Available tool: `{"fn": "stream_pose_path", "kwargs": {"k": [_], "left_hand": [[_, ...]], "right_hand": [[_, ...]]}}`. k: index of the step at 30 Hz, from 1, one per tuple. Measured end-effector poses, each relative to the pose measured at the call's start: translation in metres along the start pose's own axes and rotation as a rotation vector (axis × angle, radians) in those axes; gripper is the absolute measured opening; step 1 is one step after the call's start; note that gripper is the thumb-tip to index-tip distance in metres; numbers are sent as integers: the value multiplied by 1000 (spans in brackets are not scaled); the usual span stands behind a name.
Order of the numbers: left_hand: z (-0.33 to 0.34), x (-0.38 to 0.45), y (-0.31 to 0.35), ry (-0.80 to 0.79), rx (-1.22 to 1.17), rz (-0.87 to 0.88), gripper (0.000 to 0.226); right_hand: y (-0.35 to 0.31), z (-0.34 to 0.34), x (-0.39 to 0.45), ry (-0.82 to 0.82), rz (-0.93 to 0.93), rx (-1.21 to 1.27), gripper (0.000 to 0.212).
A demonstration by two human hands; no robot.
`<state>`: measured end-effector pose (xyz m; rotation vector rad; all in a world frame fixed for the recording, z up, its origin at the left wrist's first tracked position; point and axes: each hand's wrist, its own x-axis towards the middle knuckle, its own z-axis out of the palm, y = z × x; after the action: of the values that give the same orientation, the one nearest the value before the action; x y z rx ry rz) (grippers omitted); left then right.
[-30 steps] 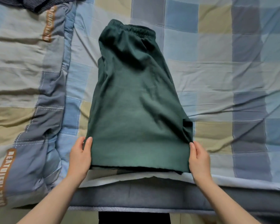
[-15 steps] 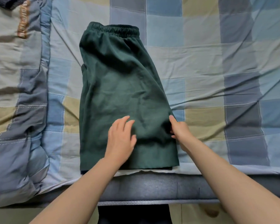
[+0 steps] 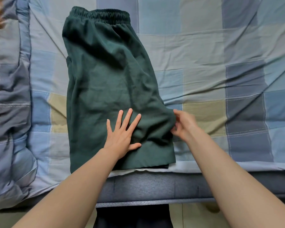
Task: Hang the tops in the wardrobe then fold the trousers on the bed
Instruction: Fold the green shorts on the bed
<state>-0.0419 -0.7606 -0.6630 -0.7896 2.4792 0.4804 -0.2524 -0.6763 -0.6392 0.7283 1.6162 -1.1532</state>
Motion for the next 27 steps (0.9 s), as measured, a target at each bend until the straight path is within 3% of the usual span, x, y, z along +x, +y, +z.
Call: {"fn": "stream_pose_path", "kwargs": {"k": [4,8,11,14,18,24,27], "left_hand": [[3,-14,-6,56,44,52,106],[15,-42,16,281,-1,253,85],[28,-60,39,294,9,397,61],[33,-61,45,333,3,360,33],[35,-63,38,401,-70,395,9],[36,-77,38,371,-113,539,21],[42,-79,37,346,-119,521,18]], "right_hand": [[-22,-36,15,336,-162,90,20],[10,-37,-10,126,-360,-352,13],[52,-44,-28,-60,-454,-801,18],[79,-55,-31,-43,-454,-1114,11],[90,-75,-36,-29,-369,-938,15],[98,-86,-45,-65,-386,-841,15],[101,-95,-44,-50,-388,-974,21]]}}
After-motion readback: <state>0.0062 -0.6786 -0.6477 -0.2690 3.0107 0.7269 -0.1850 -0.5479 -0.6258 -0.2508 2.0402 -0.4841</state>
